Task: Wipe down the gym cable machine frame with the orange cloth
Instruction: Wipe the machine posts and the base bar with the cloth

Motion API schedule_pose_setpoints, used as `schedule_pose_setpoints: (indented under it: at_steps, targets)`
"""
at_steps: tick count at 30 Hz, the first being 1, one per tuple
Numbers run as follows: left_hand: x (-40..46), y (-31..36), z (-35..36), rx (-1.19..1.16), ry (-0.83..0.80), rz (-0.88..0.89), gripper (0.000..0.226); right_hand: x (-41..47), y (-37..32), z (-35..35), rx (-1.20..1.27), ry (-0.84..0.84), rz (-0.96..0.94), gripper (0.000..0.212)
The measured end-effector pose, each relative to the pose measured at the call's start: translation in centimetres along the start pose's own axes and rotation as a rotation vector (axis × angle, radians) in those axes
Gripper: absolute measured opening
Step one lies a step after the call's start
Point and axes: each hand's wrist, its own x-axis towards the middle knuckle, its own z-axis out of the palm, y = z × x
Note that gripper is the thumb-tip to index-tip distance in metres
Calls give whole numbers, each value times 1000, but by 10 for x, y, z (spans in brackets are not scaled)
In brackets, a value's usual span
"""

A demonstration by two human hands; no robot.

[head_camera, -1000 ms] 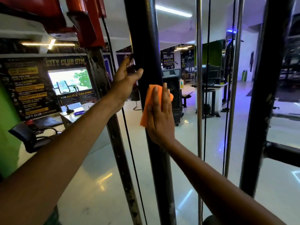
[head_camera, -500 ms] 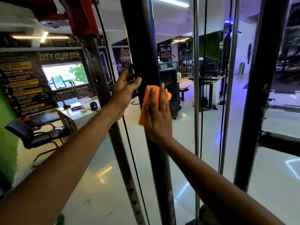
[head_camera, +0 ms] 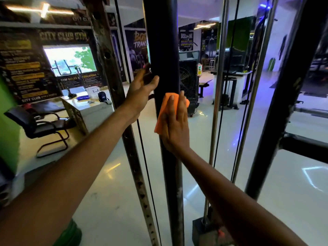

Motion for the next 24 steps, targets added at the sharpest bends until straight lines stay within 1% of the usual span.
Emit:
schedule_pose_setpoints:
  at_steps: [3, 5, 6, 8, 11, 12, 14, 16, 18, 21, 23, 24]
  targets:
    - [0, -2, -2, 8, 4, 16, 43, 44, -13, -9, -23, 63, -76, 64]
    - [-1, -3, -3, 6, 4, 12, 40, 43, -13, -7, -40, 91, -92, 64]
    - [-2, -4, -3, 8, 3, 7, 37, 29, -8, -4, -43, 84, -83, 66]
    - [-6, -10, -1, 22, 13, 7, 34, -20, 12, 8, -76, 26, -55, 75]
    - [-11, -23, 0, 22, 8, 0, 37, -94, 37, 19, -108, -113, 32, 104]
    - [-12, -27, 1, 16, 6, -6, 39, -103, 40, 19, -103, -129, 42, 107]
    - [-14, -30, 1, 17, -2, -23, 39, -88, 34, 17, -62, -115, 30, 97]
    - [-15, -31, 2, 25, -6, -33, 37, -52, 21, 12, -25, -50, 14, 82]
    - [-14, -32, 1, 22, 2, -41, 36, -16, 9, 8, -13, 6, 12, 73]
    - [-15, -42, 1, 21, 9, -50, 42, -6, 9, 10, -19, 29, 8, 70]
    - [-19, -51, 4, 19, 20, -71, 45, -47, 26, 16, -45, -17, -9, 75]
    - [-23, -56, 6, 16, 27, -78, 46, -75, 35, 18, -53, -63, 4, 80]
